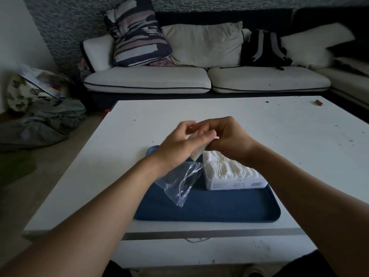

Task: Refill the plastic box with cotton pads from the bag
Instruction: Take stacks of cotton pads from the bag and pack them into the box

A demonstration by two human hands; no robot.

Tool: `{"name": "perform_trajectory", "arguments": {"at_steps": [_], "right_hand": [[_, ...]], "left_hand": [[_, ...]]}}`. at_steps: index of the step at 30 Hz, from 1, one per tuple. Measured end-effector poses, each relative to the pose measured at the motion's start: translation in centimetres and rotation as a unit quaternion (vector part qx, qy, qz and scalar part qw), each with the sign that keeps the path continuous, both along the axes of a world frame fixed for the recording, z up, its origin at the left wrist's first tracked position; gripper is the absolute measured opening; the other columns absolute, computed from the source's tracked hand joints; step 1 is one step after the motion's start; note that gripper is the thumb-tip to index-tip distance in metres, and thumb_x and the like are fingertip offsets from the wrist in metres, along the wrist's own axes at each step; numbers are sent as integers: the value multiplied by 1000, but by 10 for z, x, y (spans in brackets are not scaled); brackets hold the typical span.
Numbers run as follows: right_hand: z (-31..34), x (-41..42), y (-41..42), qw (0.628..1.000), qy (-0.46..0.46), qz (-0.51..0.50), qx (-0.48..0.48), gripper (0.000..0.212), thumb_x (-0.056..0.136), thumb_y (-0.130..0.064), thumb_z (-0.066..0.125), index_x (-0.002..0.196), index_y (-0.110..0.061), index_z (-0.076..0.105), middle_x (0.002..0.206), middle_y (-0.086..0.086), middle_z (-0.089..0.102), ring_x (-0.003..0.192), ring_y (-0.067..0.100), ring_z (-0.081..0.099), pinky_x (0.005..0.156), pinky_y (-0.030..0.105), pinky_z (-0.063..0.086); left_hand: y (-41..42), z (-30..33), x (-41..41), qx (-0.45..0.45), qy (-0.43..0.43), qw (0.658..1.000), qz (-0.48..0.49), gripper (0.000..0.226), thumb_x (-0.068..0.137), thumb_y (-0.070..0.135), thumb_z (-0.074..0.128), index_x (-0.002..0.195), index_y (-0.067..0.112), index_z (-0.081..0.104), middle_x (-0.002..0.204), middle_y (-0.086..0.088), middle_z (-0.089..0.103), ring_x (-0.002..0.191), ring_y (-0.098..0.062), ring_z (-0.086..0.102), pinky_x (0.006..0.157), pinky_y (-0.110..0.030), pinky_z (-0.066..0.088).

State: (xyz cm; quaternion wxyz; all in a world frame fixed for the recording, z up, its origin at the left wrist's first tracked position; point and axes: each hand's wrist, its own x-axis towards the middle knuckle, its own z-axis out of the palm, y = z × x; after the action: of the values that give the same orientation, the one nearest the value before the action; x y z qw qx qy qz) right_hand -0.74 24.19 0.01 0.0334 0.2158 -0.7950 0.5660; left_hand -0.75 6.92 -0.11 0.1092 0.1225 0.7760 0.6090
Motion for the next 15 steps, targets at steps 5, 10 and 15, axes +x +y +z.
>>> {"name": "perform_trajectory", "arguments": {"at_steps": [5,10,15], "right_hand": [[2,1,-3,1000,-20,-12,-18,68,70,16,64,132,-11,57,120,4,70,109,18,69,76,29,60],[4,3,-3,998,14,-25,62,103,63,-17,94,148,-28,37,143,-9,50,133,11,48,99,29,52],[1,8,-19,994,71,-66,48,89,63,-17,94,141,-18,51,126,-7,63,117,2,61,85,15,54]], "left_hand": [[4,-2,5,151,-119,981,-3,69,76,33,77,137,15,50,125,-17,67,109,-37,70,80,-44,63],[1,0,4,226,-159,960,49,52,88,33,73,133,12,58,124,-16,69,104,-31,74,83,-44,63],[7,4,8,265,-199,944,2,36,98,38,60,124,14,64,112,-10,76,96,-25,74,96,-46,54]]}}
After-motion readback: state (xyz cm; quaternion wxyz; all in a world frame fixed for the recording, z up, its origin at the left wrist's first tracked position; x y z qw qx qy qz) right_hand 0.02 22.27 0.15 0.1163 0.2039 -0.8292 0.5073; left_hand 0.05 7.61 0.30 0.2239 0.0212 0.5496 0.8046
